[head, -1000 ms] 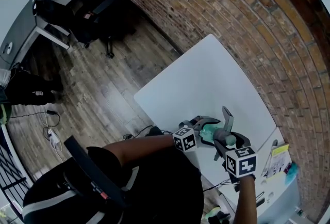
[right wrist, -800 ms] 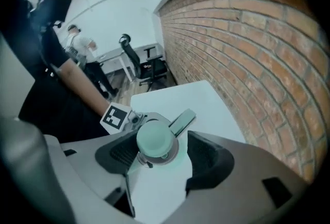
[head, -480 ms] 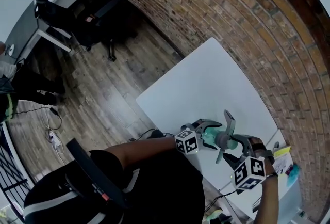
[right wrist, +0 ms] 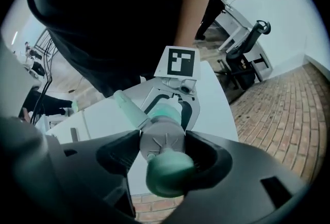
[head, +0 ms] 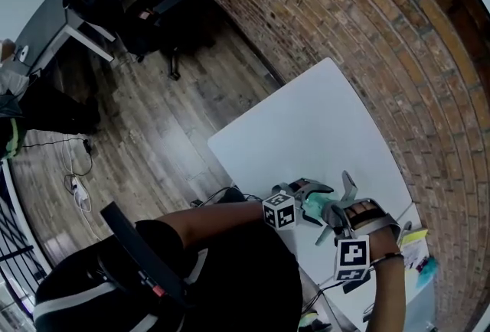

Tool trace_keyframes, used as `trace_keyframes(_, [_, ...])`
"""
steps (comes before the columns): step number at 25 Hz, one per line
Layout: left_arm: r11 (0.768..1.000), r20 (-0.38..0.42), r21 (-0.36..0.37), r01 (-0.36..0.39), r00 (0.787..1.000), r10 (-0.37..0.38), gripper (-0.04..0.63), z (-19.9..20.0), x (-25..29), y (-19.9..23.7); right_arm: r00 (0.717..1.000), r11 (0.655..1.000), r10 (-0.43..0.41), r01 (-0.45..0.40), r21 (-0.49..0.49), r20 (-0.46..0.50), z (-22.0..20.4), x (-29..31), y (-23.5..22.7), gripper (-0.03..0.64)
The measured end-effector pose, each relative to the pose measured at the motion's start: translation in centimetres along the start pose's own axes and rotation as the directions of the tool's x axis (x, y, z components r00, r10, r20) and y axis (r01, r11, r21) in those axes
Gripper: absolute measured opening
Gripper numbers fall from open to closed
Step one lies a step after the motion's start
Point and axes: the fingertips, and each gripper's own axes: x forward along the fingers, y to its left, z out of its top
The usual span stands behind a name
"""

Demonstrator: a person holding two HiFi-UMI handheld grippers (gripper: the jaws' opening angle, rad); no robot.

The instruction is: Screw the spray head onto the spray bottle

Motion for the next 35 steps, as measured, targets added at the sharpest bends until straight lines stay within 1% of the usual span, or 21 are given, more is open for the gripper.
trace_keyframes(3, [1.0, 0.0, -0.004, -0.001, 1.0, 0.001, 0.471, 0.0, 0.0, -0.2, 1.0, 0.992, 0.001, -0.004, 0.129, 0.026, -0.1, 0.1, -0.1, 0.284])
trace_keyframes(5, [1.0, 0.0, -0.002, -0.004, 1.0, 0.004, 0.471, 0.0, -0.1, 0.0, 0.998, 0.973, 0.0, -0.013, 0.232, 0.056, -0.1, 0.1, -0.5, 0.284])
trace_keyframes(7, [1.0, 0.002, -0.001, -0.008, 1.0, 0.008, 0.471, 0.0, 0.0, 0.0, 0.996, 0.942, -0.001, -0.029, 0.334, 0.091, -0.1, 0.1, -0.6, 0.284])
trace_keyframes(9, [1.0, 0.001, -0.002, -0.01, 1.0, 0.01, 0.471, -0.1, 0.0, -0.1, 0.993, 0.898, -0.009, -0.045, 0.437, 0.121, -0.1, 0.1, -0.6, 0.284])
trace_keyframes(12, [1.0, 0.001, -0.002, -0.013, 1.0, 0.013, 0.471, -0.1, 0.1, 0.1, 0.987, 0.822, -0.038, -0.057, 0.566, 0.154, -0.4, 0.1, -1.0, 0.284])
trace_keyframes(14, [1.0, 0.005, -0.004, -0.012, 1.0, 0.012, 0.471, -0.1, 0.2, 0.1, 0.986, 0.765, -0.059, -0.054, 0.642, 0.154, -0.5, 0.0, -1.2, 0.284])
trace_keyframes(15, [1.0, 0.008, -0.006, -0.01, 1.0, 0.01, 0.471, 0.0, 0.2, 0.0, 0.987, 0.728, -0.068, -0.053, 0.683, 0.149, -0.6, -0.1, -1.2, 0.284])
trace_keyframes(17, [1.0, 0.012, -0.006, -0.007, 1.0, 0.007, 0.472, 0.1, 0.1, -0.2, 0.986, 0.644, -0.092, -0.05, 0.763, 0.142, -0.6, -0.3, -1.3, 0.284])
trace_keyframes(19, [1.0, 0.013, -0.002, -0.007, 1.0, 0.007, 0.471, 0.1, -0.3, -0.3, 0.981, 0.568, -0.128, -0.047, 0.821, 0.144, -0.5, -0.3, -1.6, 0.284])
trace_keyframes(21, [1.0, 0.012, 0.0, -0.012, 1.0, 0.012, 0.471, 0.1, -0.6, -0.1, 0.976, 0.519, -0.158, -0.045, 0.853, 0.148, -0.5, -0.3, -1.9, 0.284])
trace_keyframes(24, [1.0, 0.014, -0.006, -0.019, 1.0, 0.019, 0.471, 0.0, -0.5, 0.0, 0.973, 0.467, -0.184, -0.036, 0.883, 0.137, -0.8, -0.2, -2.0, 0.284])
trace_keyframes(26, [1.0, 0.016, -0.01, -0.017, 1.0, 0.017, 0.471, 0.1, -0.3, 0.1, 0.972, 0.42, -0.2, -0.033, 0.907, 0.127, -1.2, -0.1, -1.9, 0.284])
trace_keyframes(31, [1.0, 0.011, -0.014, -0.005, 1.0, 0.005, 0.471, 0.0, -0.2, -0.1, 0.966, 0.252, -0.226, -0.069, 0.965, 0.128, -1.3, -0.1, -1.9, 0.285])
trace_keyframes(35, [1.0, 0.012, -0.023, -0.001, 1.0, 0.002, 0.471, 0.0, -0.4, 0.1, 0.971, 0.134, -0.222, -0.062, 0.989, 0.091, -1.6, 0.0, -2.1, 0.285])
